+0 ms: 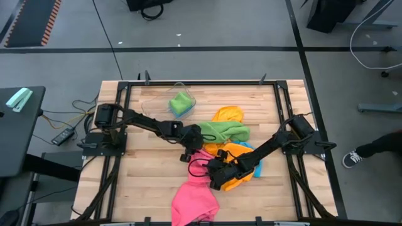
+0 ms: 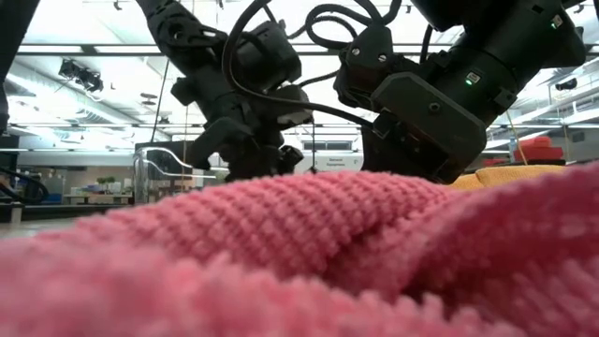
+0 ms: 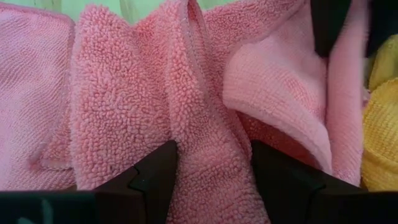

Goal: Fold microfiber towels
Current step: Fold the left pink microfiber towel

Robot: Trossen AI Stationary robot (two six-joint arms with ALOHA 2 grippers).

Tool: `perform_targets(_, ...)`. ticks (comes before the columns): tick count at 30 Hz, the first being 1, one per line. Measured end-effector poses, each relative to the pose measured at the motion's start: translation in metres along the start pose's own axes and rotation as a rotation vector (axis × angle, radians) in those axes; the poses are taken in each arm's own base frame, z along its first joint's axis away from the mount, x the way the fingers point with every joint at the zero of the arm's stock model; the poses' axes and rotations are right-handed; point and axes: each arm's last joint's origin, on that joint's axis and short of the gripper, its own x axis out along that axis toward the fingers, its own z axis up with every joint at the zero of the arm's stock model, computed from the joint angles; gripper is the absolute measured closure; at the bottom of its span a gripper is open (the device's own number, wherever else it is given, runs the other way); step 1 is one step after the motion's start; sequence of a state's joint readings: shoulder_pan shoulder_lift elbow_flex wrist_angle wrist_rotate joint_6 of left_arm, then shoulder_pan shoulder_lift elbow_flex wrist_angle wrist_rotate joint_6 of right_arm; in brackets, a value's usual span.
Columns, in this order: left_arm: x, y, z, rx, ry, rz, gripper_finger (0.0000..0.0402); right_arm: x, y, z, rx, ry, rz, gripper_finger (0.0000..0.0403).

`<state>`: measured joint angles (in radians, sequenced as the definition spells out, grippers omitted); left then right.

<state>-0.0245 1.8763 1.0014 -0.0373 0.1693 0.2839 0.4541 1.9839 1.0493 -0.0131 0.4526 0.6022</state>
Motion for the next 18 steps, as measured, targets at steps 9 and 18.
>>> perform_targets(9,0.003,-0.032,0.007,0.129,-0.023,-0.149,0.0387,0.000,0.000,0.000,-0.001,0.002,-0.002,0.0189)
perform_targets(18,0.004,-0.042,0.009,0.153,-0.026,-0.165,0.0288,0.000,0.000,0.000,0.002,0.002,-0.002,0.0189)
